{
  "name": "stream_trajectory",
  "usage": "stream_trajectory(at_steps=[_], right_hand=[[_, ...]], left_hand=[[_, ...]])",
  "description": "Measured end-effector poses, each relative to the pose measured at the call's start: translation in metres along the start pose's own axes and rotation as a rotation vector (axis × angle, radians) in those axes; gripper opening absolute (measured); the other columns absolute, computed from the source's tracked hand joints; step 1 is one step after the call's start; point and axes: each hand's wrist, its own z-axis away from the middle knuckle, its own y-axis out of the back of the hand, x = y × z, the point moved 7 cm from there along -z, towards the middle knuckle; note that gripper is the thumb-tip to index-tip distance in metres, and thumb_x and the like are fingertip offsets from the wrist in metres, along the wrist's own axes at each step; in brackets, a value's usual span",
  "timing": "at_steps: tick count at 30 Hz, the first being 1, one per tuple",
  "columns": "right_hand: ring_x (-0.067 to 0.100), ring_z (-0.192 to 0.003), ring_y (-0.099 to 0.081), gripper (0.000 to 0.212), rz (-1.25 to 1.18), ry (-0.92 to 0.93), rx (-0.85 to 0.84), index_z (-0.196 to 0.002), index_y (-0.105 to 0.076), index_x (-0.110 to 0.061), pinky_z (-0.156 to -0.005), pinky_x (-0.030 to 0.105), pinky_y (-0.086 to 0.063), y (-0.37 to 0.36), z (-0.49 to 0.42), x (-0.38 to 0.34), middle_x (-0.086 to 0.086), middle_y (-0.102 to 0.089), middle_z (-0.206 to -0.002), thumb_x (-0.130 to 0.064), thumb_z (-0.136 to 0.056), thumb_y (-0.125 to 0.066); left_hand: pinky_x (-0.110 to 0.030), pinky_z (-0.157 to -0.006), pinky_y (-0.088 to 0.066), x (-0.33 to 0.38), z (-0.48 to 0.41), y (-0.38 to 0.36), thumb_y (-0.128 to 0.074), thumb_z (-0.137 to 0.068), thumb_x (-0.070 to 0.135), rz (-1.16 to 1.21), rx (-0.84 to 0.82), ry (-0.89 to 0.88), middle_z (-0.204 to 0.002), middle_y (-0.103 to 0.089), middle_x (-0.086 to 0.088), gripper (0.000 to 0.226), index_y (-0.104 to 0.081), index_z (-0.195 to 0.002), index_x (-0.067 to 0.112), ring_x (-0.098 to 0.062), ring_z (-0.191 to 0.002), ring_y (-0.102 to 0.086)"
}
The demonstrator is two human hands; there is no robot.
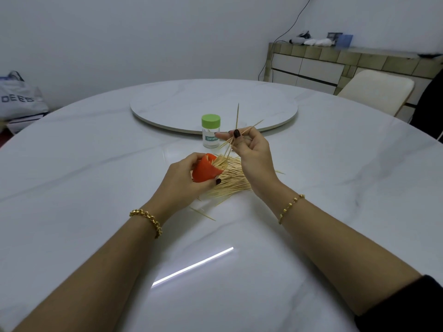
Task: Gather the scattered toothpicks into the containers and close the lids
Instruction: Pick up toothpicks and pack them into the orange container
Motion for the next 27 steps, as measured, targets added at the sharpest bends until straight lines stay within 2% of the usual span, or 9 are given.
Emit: stream_trajectory(at_steps=[2, 4, 9, 11, 15, 18, 20, 24, 27], right_hand=[[0.009, -0.095, -0.067, 0.011, -0.014, -0.012, -0.038, -0.090, -0.049, -0.009, -0.093, 0.021, -0.046, -0.006, 0.004, 0.005, 0.008, -0.073, -0.097, -0.014, -0.100, -0.047], [0.011, -0.097, -0.066, 0.011, -0.010, -0.034, -0.072, -0.090, -0.048, -0.008, -0.088, 0.016, -0.046, -0.011, 0.005, 0.012, 0.010, -0.072, -0.102, -0.013, -0.099, -0.047], [0.022, -0.112, -0.060, 0.017, 0.082, -0.044, -0.100, -0.081, -0.058, -0.021, -0.093, 0.028, -0.047, -0.014, 0.006, 0.020, 0.016, -0.067, -0.112, -0.018, -0.097, -0.052], [0.018, -0.105, -0.062, 0.015, 0.117, -0.041, -0.116, -0.084, -0.060, -0.022, -0.093, 0.029, -0.047, -0.014, 0.007, 0.022, 0.014, -0.067, -0.111, -0.020, -0.097, -0.052], [0.010, -0.086, -0.058, 0.017, 0.112, -0.021, -0.131, -0.107, -0.064, -0.014, -0.083, 0.020, -0.048, -0.014, 0.008, 0.021, -0.002, -0.066, -0.096, -0.018, -0.098, -0.050], [0.016, -0.100, -0.062, 0.021, 0.112, -0.009, -0.116, -0.112, -0.063, -0.011, -0.090, 0.024, -0.047, -0.013, 0.008, 0.020, -0.002, -0.067, -0.105, -0.013, -0.100, -0.045], [0.011, -0.111, -0.061, 0.020, 0.073, -0.031, -0.114, -0.109, -0.059, -0.017, -0.095, 0.025, -0.046, -0.013, 0.008, 0.021, -0.001, -0.068, -0.114, -0.017, -0.102, -0.040], [0.007, -0.115, -0.059, 0.032, 0.041, -0.039, -0.085, -0.119, -0.055, -0.014, -0.083, 0.011, -0.045, -0.010, 0.007, 0.021, 0.003, -0.068, -0.116, -0.024, -0.105, -0.028], [0.008, -0.117, -0.058, 0.035, 0.063, -0.016, -0.100, -0.121, -0.056, -0.015, -0.095, 0.023, -0.047, -0.013, 0.008, 0.024, 0.004, -0.066, -0.118, -0.024, -0.105, -0.027]], left_hand=[[0.000, -0.070, -0.042, 0.000, 0.000, 0.000, -0.080, -0.075, 0.026, 0.003, 0.001, -0.006, -0.109, -0.063, 0.005, 0.052, -0.057, -0.121, 0.020, -0.006, -0.098, -0.057], [-0.001, -0.070, -0.042, -0.002, 0.000, 0.001, -0.080, -0.075, 0.027, 0.003, 0.002, -0.002, -0.109, -0.063, 0.006, 0.052, -0.057, -0.121, 0.021, -0.006, -0.099, -0.058], [0.000, -0.070, -0.042, -0.001, 0.000, 0.005, -0.080, -0.076, 0.026, 0.004, 0.019, 0.009, -0.106, -0.060, 0.010, 0.050, -0.057, -0.120, 0.023, 0.000, -0.093, -0.055], [-0.001, -0.070, -0.042, -0.001, 0.000, 0.006, -0.079, -0.076, 0.025, 0.005, 0.023, 0.006, -0.106, -0.061, 0.010, 0.049, -0.057, -0.119, 0.023, -0.001, -0.094, -0.055], [0.000, -0.070, -0.042, -0.001, 0.000, 0.006, -0.079, -0.076, 0.025, 0.010, 0.022, 0.007, -0.106, -0.061, 0.009, 0.049, -0.057, -0.119, 0.023, -0.001, -0.093, -0.055], [-0.001, -0.070, -0.043, 0.000, 0.000, 0.005, -0.079, -0.076, 0.025, 0.015, 0.019, 0.002, -0.107, -0.061, 0.008, 0.051, -0.057, -0.121, 0.021, -0.003, -0.096, -0.057], [-0.001, -0.071, -0.044, 0.001, 0.000, 0.005, -0.079, -0.076, 0.026, 0.016, 0.013, -0.002, -0.108, -0.061, 0.008, 0.051, -0.056, -0.122, 0.022, -0.004, -0.097, -0.057], [0.000, -0.072, -0.043, 0.004, 0.000, 0.004, -0.079, -0.076, 0.027, 0.023, 0.007, -0.010, -0.108, -0.062, 0.008, 0.052, -0.057, -0.122, 0.021, -0.003, -0.096, -0.057], [0.000, -0.072, -0.042, 0.006, 0.001, 0.003, -0.079, -0.076, 0.024, 0.025, 0.000, -0.017, -0.105, -0.061, 0.010, 0.047, -0.057, -0.117, 0.025, 0.005, -0.093, -0.056]])
